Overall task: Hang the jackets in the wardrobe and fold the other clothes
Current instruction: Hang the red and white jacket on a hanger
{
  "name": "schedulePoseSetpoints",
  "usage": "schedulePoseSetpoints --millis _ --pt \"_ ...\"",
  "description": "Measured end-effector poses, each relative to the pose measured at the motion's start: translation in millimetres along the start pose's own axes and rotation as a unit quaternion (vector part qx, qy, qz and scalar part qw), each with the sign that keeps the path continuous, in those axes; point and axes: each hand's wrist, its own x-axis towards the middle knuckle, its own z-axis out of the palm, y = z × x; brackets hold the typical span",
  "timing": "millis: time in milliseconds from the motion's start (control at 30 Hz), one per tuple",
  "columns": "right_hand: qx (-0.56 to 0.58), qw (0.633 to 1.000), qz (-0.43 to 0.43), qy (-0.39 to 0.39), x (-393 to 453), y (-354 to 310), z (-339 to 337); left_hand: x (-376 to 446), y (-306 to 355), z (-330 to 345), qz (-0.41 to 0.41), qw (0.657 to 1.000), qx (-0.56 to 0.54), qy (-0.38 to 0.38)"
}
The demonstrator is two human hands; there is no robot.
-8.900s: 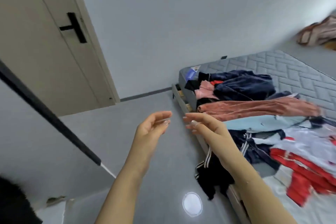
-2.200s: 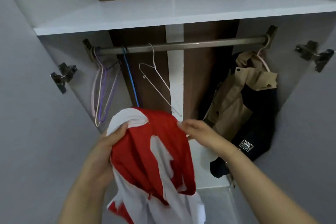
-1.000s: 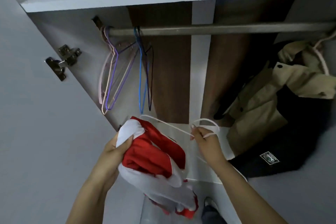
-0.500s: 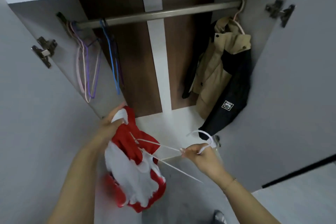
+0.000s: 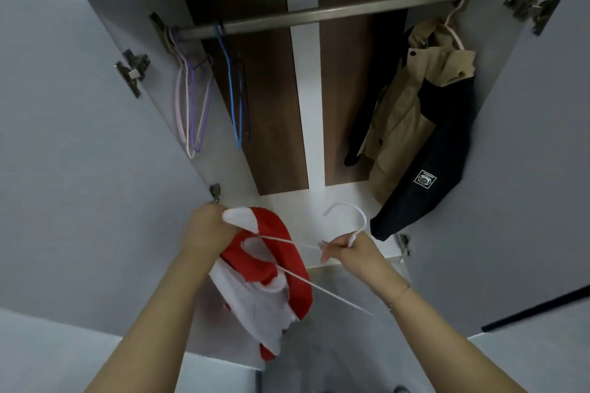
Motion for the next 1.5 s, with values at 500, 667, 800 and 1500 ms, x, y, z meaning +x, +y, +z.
schedulePoseSetpoints --millis 500,667,800,1500 --pt "0.049 0.996 0.045 -0.055 -6 14 -6 -15 50 -6 -0.038 0.938 -0.313 -0.146" --pt "0.159 0.984 0.061 -0.054 8 -4 -9 -45 83 -27 0.088 0.919 -0.314 -0.220" --pt "0.233 0.970 -0.032 0.057 17 -17 -15 -51 71 -31 0.151 0.970 -0.116 -0.150" --pt "-0.189 0.920 -0.189 -0.288 0 -130 -158 -3 129 -24 0.214 0.934 -0.283 0.039"
